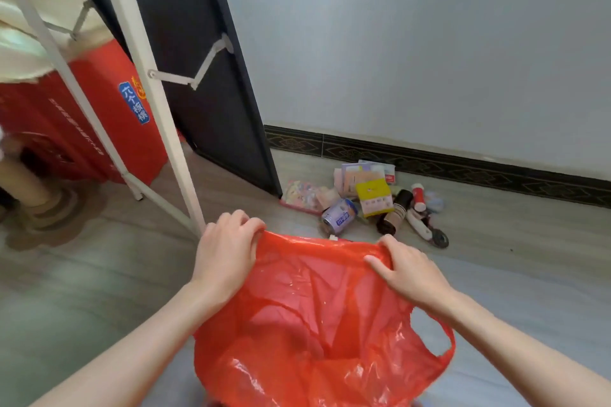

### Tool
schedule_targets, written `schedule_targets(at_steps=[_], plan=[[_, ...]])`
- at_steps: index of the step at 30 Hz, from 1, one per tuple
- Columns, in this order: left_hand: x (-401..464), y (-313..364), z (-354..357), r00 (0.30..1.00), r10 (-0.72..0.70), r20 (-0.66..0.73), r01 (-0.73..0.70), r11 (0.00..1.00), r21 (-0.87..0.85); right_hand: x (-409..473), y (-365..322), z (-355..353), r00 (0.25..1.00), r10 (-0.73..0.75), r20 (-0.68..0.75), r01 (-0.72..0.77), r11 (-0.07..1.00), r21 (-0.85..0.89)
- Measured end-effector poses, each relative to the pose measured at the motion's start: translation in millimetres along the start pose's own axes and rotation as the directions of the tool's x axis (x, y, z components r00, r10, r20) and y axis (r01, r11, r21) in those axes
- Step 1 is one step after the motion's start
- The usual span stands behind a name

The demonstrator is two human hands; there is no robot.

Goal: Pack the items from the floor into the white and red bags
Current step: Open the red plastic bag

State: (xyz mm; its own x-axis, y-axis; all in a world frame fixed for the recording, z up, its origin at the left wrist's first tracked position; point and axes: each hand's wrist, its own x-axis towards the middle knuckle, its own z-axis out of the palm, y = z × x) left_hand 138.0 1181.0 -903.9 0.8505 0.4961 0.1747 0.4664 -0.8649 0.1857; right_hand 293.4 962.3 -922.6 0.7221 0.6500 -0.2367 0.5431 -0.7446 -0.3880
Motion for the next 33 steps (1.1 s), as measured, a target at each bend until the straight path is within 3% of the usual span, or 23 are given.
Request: schedule_targets(at_steps=[4,8,12,15,17,20,21,23,25,27,29,33], plan=[[10,15,42,0.986,0.156,-0.051,-0.153,0.986,0.067,29,21,39,0.992,0.121,-0.044,-0.120,0.992,0.041],[-18,29,85,0.885,0.411,0.218,-0.425,0.905,0.017,32,31,54,0.978,0.175,-0.118,-0.176,0.984,0.001],[-37,11,101,0.765,0.426,0.483,-0.520,0.851,0.072,29,34,58,0.971,0.210,-0.111,-0.224,0.966,-0.129],[-45,-9,100,0.697,0.427,0.576,-0.570,0.817,0.085,28,42,60,0.963,0.257,-0.077,-0.268,0.942,-0.204],[-49,-24,98,0.670,0.434,0.603,-0.592,0.802,0.080,26,48,59,0.949,0.311,-0.047,-0.313,0.923,-0.222],[-54,-36,99,0.657,0.529,0.536,-0.631,0.776,0.007,20,46,56,0.940,0.333,-0.067,-0.338,0.937,-0.089],[-53,-35,99,0.658,0.565,0.497,-0.641,0.767,-0.022,17,43,57,0.951,0.279,-0.133,-0.284,0.959,-0.021],[-49,-29,97,0.663,0.631,0.402,-0.673,0.738,-0.048,11,32,56,0.939,0.021,-0.342,-0.016,1.000,0.017],[-44,-23,95,0.679,0.669,0.304,-0.699,0.715,-0.013,2,14,58,0.848,-0.257,-0.463,0.271,0.962,-0.038],[-39,-19,92,0.728,0.649,0.221,-0.674,0.736,0.060,-4,-3,65,0.810,-0.446,-0.379,0.452,0.889,-0.080],[-35,-17,92,0.789,0.591,0.167,-0.611,0.781,0.126,-7,-14,80,0.834,-0.522,-0.176,0.514,0.853,-0.093],[-18,-27,107,0.860,0.427,0.279,-0.488,0.848,0.208,-1,-17,115,0.862,-0.372,0.345,0.452,0.872,-0.189]])
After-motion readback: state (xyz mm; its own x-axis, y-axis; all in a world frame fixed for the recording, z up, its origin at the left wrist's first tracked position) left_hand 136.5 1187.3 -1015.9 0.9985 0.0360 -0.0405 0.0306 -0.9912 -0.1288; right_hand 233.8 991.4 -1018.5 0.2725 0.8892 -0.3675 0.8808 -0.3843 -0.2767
